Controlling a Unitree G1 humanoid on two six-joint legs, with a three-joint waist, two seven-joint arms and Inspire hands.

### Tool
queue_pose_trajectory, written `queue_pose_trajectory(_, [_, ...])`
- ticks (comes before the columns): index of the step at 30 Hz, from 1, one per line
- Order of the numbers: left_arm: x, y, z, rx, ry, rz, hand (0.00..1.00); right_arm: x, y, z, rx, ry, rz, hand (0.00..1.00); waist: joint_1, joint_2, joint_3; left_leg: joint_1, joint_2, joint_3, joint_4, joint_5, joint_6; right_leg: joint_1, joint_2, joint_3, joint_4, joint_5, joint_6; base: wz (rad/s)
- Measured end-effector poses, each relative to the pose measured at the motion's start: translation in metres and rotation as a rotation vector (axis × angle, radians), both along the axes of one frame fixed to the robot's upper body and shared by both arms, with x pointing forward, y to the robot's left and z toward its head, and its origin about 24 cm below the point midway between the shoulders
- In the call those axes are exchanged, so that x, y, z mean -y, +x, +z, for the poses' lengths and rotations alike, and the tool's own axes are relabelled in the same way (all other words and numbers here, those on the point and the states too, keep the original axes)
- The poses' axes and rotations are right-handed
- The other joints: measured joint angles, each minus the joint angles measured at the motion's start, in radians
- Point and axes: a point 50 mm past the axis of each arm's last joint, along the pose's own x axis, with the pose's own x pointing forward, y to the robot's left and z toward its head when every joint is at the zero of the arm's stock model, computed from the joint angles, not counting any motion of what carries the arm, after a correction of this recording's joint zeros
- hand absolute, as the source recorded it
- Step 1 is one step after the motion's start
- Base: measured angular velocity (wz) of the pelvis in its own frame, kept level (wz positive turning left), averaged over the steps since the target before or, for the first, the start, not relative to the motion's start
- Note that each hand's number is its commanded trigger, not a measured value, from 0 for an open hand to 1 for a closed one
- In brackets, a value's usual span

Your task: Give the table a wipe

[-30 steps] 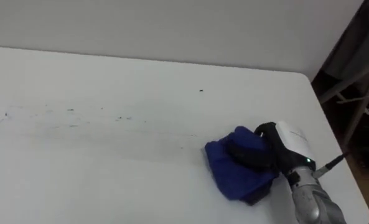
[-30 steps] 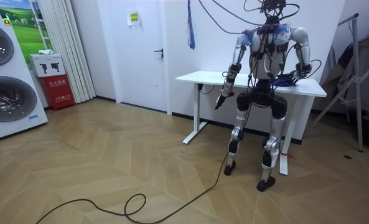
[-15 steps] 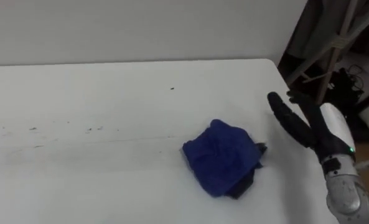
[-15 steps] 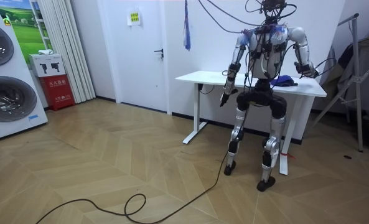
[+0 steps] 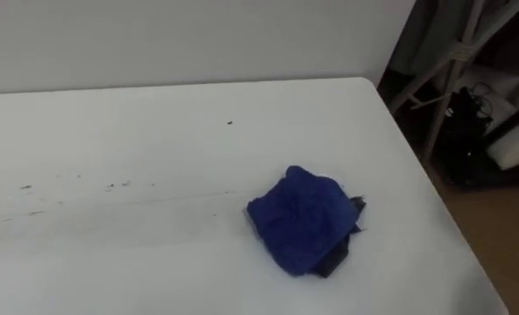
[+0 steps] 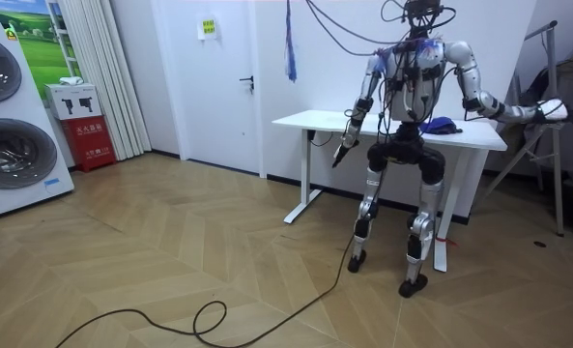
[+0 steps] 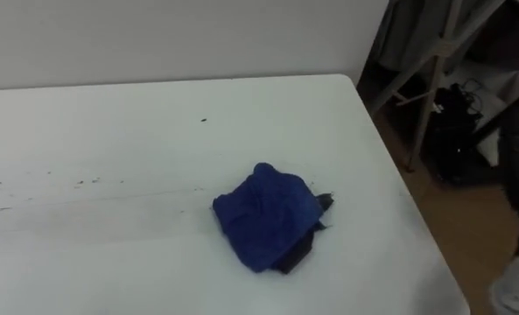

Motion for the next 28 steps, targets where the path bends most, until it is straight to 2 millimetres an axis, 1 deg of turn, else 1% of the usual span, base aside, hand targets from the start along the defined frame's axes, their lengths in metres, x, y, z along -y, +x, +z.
queue_pose_trajectory(1, [-0.001, -0.006, -0.001, -0.021, 0.000, 0.013, 0.00, 0.005, -0.016, -0.016, -0.049, 0.057, -0.078, 0.00, -0.006, -0.006, -0.0040, 0.000, 0.000, 0.000, 0.000, 0.000, 0.000, 0.000, 0.000, 0.001, 0.000, 0.000, 0.000, 0.00])
queue_pose_trajectory(2, [0.000, -0.009, -0.003, -0.037, 0.001, 0.021, 0.00, 0.008, -0.036, -0.034, -0.118, 0.120, -0.161, 0.00, -0.007, -0.012, -0.0078, 0.004, 0.000, 0.002, 0.000, -0.001, 0.000, 0.003, 0.000, 0.001, 0.000, 0.000, 0.000, 0.00])
queue_pose_trajectory(3, [0.000, -0.010, -0.003, -0.047, -0.002, 0.025, 0.00, 0.009, -0.048, -0.043, -0.158, 0.152, -0.201, 0.00, -0.006, -0.012, -0.0067, 0.007, 0.000, 0.002, 0.000, -0.002, 0.001, 0.006, 0.000, 0.001, 0.000, 0.000, 0.000, 0.00])
queue_pose_trajectory(5, [0.001, -0.015, -0.006, -0.081, -0.007, 0.030, 0.00, 0.006, -0.094, -0.073, -0.323, 0.260, -0.337, 0.00, 0.001, -0.012, -0.0084, 0.011, 0.000, 0.008, 0.001, -0.006, 0.001, 0.008, 0.001, 0.009, 0.001, 0.000, 0.000, -0.07])
queue_pose_trajectory(6, [0.001, -0.017, -0.007, -0.097, -0.004, 0.023, 0.00, 0.005, -0.105, -0.079, -0.367, 0.280, -0.365, 0.00, 0.001, -0.011, -0.0090, 0.011, 0.000, 0.009, 0.003, -0.007, 0.001, 0.008, 0.001, 0.010, 0.001, 0.000, 0.000, -0.06])
queue_pose_trajectory(7, [0.001, -0.021, -0.007, -0.124, 0.000, 0.016, 0.00, -0.001, -0.128, -0.090, -0.455, 0.325, -0.420, 0.00, -0.002, -0.008, -0.0105, 0.010, 0.001, 0.008, 0.007, -0.011, 0.001, 0.009, 0.000, 0.008, 0.002, 0.000, 0.000, 0.00])
queue_pose_trajectory(8, [0.001, -0.022, -0.007, -0.132, 0.002, 0.014, 0.00, -0.004, -0.140, -0.095, -0.493, 0.353, -0.447, 0.00, -0.001, -0.006, -0.0110, 0.010, 0.001, 0.008, 0.007, -0.012, 0.002, 0.009, 0.000, 0.008, 0.002, 0.000, 0.000, 0.00])
queue_pose_trajectory(9, [0.001, -0.026, -0.008, -0.157, 0.005, 0.005, 0.00, -0.011, -0.164, -0.102, -0.565, 0.407, -0.499, 0.00, -0.001, -0.007, -0.0102, 0.008, 0.001, 0.007, 0.006, -0.016, 0.001, 0.009, 0.000, 0.010, 0.002, 0.000, 0.001, 0.00])
queue_pose_trajectory(10, [0.002, -0.026, -0.008, -0.169, 0.005, 0.002, 0.00, -0.019, -0.186, -0.107, -0.633, 0.453, -0.540, 0.00, -0.003, 0.001, -0.0131, 0.006, 0.001, 0.004, 0.015, -0.022, 0.002, 0.013, 0.001, 0.009, 0.002, -0.001, 0.002, 0.00])
queue_pose_trajectory(11, [0.002, -0.030, -0.009, -0.183, 0.003, 0.005, 0.00, -0.024, -0.197, -0.110, -0.666, 0.478, -0.557, 0.00, -0.003, 0.005, -0.0131, 0.006, 0.002, 0.002, 0.020, -0.025, 0.002, 0.017, 0.001, 0.008, 0.002, -0.001, 0.002, 0.04])
queue_pose_trajectory(12, [0.004, -0.033, -0.010, -0.201, -0.003, 0.008, 0.00, -0.036, -0.213, -0.116, -0.734, 0.530, -0.582, 0.00, -0.006, 0.012, -0.0129, 0.008, 0.003, 0.001, 0.028, -0.029, 0.001, 0.024, 0.002, 0.008, 0.002, -0.002, 0.003, 0.00])
queue_pose_trajectory(13, [0.007, -0.032, -0.011, -0.210, -0.010, 0.001, 0.00, -0.050, -0.223, -0.122, -0.800, 0.585, -0.582, 0.00, -0.009, 0.019, -0.0117, 0.013, 0.003, 0.001, 0.031, -0.030, 0.001, 0.029, 0.002, 0.009, 0.002, -0.002, 0.003, 0.00])
queue_pose_trajectory(14, [0.008, -0.031, -0.012, -0.217, -0.015, -0.001, 0.00, -0.057, -0.227, -0.125, -0.836, 0.611, -0.572, 0.00, -0.009, 0.022, -0.0112, 0.014, 0.003, 0.001, 0.032, -0.030, 0.002, 0.029, 0.002, 0.010, 0.003, -0.002, 0.003, 0.00])
queue_pose_trajectory(15, [0.011, -0.031, -0.014, -0.228, -0.026, 0.004, 0.00, -0.070, -0.232, -0.130, -0.893, 0.664, -0.546, 0.00, -0.009, 0.026, -0.0099, 0.014, 0.003, 0.001, 0.034, -0.030, 0.002, 0.029, 0.001, 0.010, 0.005, -0.002, 0.003, 0.00])
queue_pose_trajectory(16, [0.014, -0.029, -0.016, -0.234, -0.033, -0.003, 0.00, -0.080, -0.233, -0.134, -0.929, 0.708, -0.516, 0.00, -0.009, 0.029, -0.0095, 0.014, 0.003, 0.001, 0.037, -0.030, 0.002, 0.030, 0.001, 0.011, 0.008, -0.002, 0.003, 0.00])
queue_pose_trajectory(17, [0.016, -0.028, -0.017, -0.244, -0.040, -0.013, 0.00, -0.086, -0.231, -0.137, -0.962, 0.735, -0.474, 0.00, -0.006, 0.032, -0.0092, 0.017, 0.003, 0.002, 0.038, -0.030, 0.001, 0.029, 0.001, 0.015, 0.012, -0.002, 0.003, -0.05])
queue_pose_trajectory(18, [0.018, -0.029, -0.018, -0.250, -0.043, -0.019, 0.00, -0.087, -0.230, -0.138, -0.980, 0.740, -0.450, 0.00, -0.004, 0.034, -0.0084, 0.020, 0.004, 0.002, 0.038, -0.030, 0.001, 0.030, 0.002, 0.019, 0.014, -0.002, 0.003, -0.07])
queue_pose_trajectory(21, [0.023, -0.028, -0.020, -0.269, -0.053, -0.054, 0.00, -0.089, -0.215, -0.141, -1.017, 0.730, -0.339, 0.00, -0.001, 0.036, -0.0079, 0.027, 0.004, -0.002, 0.039, -0.032, -0.002, 0.038, 0.002, 0.017, 0.013, -0.002, 0.003, 0.00])
queue_pose_trajectory(23, [0.031, -0.028, -0.023, -0.285, -0.070, -0.081, 0.00, -0.090, -0.193, -0.144, -1.070, 0.665, -0.191, 0.00, 0.007, 0.045, -0.0079, 0.027, 0.005, 0.001, 0.039, -0.033, -0.003, 0.037, 0.003, 0.017, 0.013, -0.001, 0.002, 0.00])
queue_pose_trajectory(24, [0.033, -0.028, -0.024, -0.293, -0.076, -0.088, 0.00, -0.090, -0.185, -0.145, -1.076, 0.643, -0.148, 0.00, 0.008, 0.049, -0.0084, 0.027, 0.005, 0.002, 0.039, -0.032, -0.002, 0.037, 0.003, 0.017, 0.013, -0.001, 0.001, 0.00])
queue_pose_trajectory(25, [0.039, -0.025, -0.026, -0.305, -0.084, -0.114, 0.00, -0.091, -0.169, -0.146, -1.080, 0.594, -0.059, 0.00, 0.017, 0.057, -0.0070, 0.027, 0.005, 0.004, 0.039, -0.030, 0.001, 0.036, 0.003, 0.016, 0.013, -0.001, 0.001, 0.00])
queue_pose_trajectory(26, [0.043, -0.021, -0.027, -0.304, -0.088, -0.146, 0.00, -0.092, -0.152, -0.146, -1.061, 0.553, 0.009, 0.00, 0.026, 0.065, -0.0047, 0.027, 0.005, 0.005, 0.039, -0.030, 0.001, 0.036, 0.003, 0.017, 0.013, -0.001, 0.001, 0.00])
queue_pose_trajectory(27, [0.045, -0.020, -0.028, -0.304, -0.088, -0.162, 0.00, -0.093, -0.142, -0.146, -1.042, 0.537, 0.033, 0.00, 0.029, 0.069, -0.0036, 0.027, 0.005, 0.004, 0.039, -0.030, 0.001, 0.037, 0.004, 0.017, 0.012, -0.001, 0.001, 0.00])
queue_pose_trajectory(28, [0.048, -0.016, -0.029, -0.302, -0.084, -0.187, 0.00, -0.097, -0.124, -0.146, -0.988, 0.524, 0.065, 0.00, 0.037, 0.076, -0.0010, 0.027, 0.005, 0.003, 0.038, -0.030, 0.001, 0.038, 0.005, 0.016, 0.010, -0.001, 0.001, 0.00])
